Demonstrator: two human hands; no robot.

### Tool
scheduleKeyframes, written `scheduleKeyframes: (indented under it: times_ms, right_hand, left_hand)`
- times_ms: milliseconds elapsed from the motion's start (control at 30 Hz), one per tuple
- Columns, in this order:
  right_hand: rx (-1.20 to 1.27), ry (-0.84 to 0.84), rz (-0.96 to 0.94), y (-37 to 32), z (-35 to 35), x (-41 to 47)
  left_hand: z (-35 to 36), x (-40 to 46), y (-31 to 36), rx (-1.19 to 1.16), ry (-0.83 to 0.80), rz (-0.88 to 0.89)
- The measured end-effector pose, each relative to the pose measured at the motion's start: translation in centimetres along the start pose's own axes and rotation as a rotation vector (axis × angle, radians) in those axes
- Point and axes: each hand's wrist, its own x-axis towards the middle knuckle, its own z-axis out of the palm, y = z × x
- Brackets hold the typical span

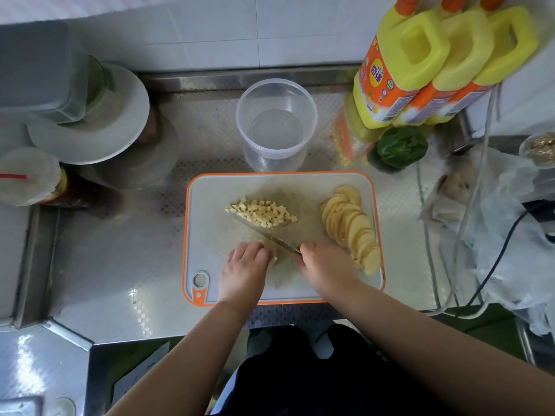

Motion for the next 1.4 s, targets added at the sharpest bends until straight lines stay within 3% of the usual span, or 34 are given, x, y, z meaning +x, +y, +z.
scheduleKeyframes:
  times_ms: [333, 667, 867, 1133, 1400]
  right_hand:
    - [-0.032, -0.085, -0.044, -1.5, 0.7, -0.6]
    - [-0.002, -0.259, 0.072, -2.2, -0.2, 0.5]
    - [0.086, -0.209, 0.037, -1.3, -0.8, 0.8]
    - [-0.060, -0.112, -0.044, -2.7, -0.7, -0.4]
    - [-0.013, -0.227, 0.043, -3.1, -1.0, -0.2]
  left_hand:
    - [0.6, 0.3, 0.1, -0.098, -0.031, -0.117]
    - [0.7, 0.4, 0.3, -0.159, -0.029, -0.128]
    - [0.6, -0.2, -0.3, -0.137, -0.002, -0.052]
    - [0.3, 0.0, 0.0, -0.112, 0.009, -0.062]
    - [0.7, 0.0, -0.1, -0.126, 0.020, -0.067]
